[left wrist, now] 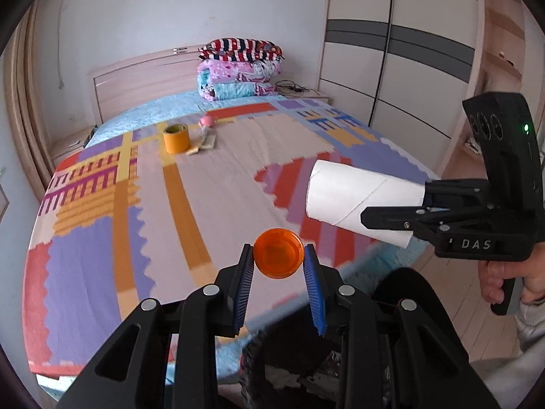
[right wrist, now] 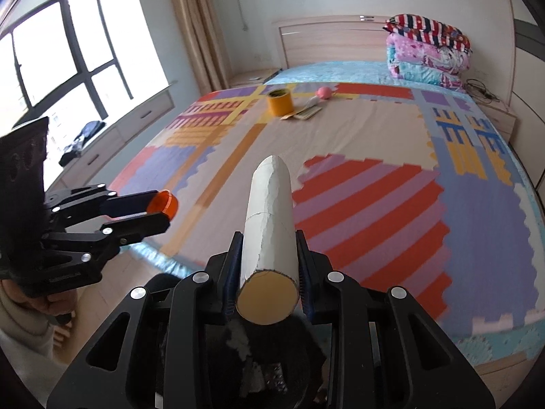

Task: Collect trash
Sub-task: 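Carry the paper roll and orange cap in both tools over the bin, then open the right tool over the bin while the left tool releases the orange cap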

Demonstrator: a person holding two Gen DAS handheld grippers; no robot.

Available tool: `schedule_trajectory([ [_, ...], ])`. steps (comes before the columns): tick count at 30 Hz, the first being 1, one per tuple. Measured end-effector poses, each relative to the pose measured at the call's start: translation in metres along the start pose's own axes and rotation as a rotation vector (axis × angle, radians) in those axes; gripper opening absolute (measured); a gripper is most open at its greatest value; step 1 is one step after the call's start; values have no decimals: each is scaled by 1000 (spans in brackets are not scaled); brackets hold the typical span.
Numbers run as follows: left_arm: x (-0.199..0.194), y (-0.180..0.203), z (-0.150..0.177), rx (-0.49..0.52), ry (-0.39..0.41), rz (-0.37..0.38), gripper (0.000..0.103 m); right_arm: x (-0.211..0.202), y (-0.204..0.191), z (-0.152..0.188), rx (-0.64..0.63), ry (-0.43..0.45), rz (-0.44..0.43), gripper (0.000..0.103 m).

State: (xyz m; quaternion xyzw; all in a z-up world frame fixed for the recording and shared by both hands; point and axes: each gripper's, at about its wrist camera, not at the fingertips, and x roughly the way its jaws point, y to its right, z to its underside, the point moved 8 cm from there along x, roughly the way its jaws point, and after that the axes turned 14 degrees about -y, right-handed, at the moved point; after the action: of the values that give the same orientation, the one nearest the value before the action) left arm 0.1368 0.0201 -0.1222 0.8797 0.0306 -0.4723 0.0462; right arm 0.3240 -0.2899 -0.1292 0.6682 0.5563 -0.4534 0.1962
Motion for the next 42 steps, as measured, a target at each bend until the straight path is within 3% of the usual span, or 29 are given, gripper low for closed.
schedule_trajectory([
  [19, 28, 35, 80, 28, -146, 106, 29, 38, -40, 97, -34, -162, -88, 29],
  [33, 112, 27, 140, -46, -361, 117, 29, 113, -23, 147, -16, -364, -35, 30],
  [42, 146, 20, 162, -93, -459, 109, 29, 145, -25, 165, -56, -427, 27, 30],
])
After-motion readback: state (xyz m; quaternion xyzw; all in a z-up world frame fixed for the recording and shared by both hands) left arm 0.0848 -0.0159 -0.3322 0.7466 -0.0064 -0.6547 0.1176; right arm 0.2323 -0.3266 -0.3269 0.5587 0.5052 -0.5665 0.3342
